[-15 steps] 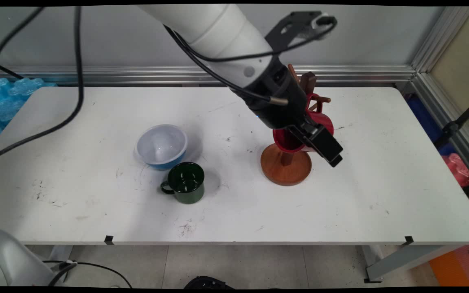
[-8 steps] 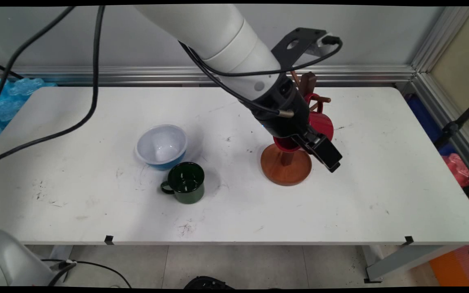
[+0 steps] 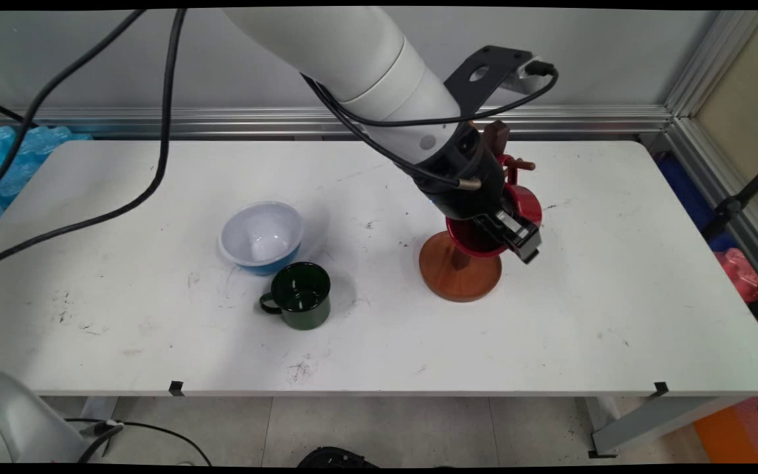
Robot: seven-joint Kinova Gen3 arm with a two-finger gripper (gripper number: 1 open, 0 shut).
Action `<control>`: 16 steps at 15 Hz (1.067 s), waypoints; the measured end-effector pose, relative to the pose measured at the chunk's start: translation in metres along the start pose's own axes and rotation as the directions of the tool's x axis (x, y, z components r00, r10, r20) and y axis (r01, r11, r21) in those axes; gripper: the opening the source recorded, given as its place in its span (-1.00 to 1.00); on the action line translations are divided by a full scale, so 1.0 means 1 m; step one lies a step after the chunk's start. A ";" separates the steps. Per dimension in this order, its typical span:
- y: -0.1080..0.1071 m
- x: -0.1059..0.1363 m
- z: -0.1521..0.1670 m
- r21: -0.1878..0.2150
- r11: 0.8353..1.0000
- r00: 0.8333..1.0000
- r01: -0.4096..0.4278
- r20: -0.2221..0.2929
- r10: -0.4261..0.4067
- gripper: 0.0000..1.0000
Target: Pick up the red mug from the rack, then place the picked object on the table
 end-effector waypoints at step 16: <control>-0.012 -0.005 -0.017 0.039 0.997 0.998 -0.059 -0.027 0.060 -1.00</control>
